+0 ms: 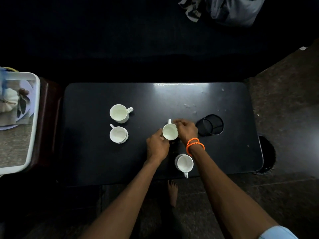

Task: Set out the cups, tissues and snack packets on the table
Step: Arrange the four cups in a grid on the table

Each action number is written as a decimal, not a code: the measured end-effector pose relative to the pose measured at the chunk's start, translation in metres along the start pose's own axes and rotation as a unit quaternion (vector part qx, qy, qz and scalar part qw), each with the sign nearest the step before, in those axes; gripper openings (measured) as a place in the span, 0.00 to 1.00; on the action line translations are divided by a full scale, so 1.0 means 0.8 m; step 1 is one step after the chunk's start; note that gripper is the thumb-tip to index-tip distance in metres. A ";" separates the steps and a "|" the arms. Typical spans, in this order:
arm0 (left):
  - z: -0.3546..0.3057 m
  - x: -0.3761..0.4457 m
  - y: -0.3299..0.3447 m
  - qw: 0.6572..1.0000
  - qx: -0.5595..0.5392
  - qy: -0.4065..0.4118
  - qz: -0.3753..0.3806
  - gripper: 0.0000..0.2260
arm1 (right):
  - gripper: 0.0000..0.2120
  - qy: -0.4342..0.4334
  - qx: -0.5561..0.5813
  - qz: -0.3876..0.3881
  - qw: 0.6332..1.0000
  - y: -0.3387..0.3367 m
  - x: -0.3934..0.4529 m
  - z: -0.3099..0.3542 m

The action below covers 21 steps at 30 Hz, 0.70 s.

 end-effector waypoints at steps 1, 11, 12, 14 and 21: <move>0.003 0.000 -0.005 1.000 -0.002 -0.002 -0.014 0.13 | 0.13 -0.013 -0.005 -0.015 1.000 0.001 -0.003 0.003; 0.055 -0.001 -0.123 0.958 -0.068 0.075 -0.268 0.16 | 0.11 -0.229 -0.020 -0.018 0.973 0.073 -0.068 0.057; 0.061 0.000 -0.135 0.954 -0.082 0.056 -0.283 0.16 | 0.12 -0.231 -0.027 0.017 0.972 0.090 -0.074 0.061; 0.074 0.008 -0.154 0.950 -0.114 -0.007 -0.290 0.18 | 0.13 -0.214 -0.048 0.091 0.972 0.122 -0.084 0.068; 0.100 0.040 -0.175 0.975 -0.124 -0.122 -0.138 0.19 | 0.14 -0.070 -0.027 0.223 0.972 0.189 -0.104 0.066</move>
Point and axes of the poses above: each hand's wrist, its own x-axis towards the middle knuckle, its own y-axis out of the palm, z = x × y, the point moved 3 cm from there along x, towards the middle knuckle, and after that the axes turned 2 degrees about -z, right-handed, at the moved point
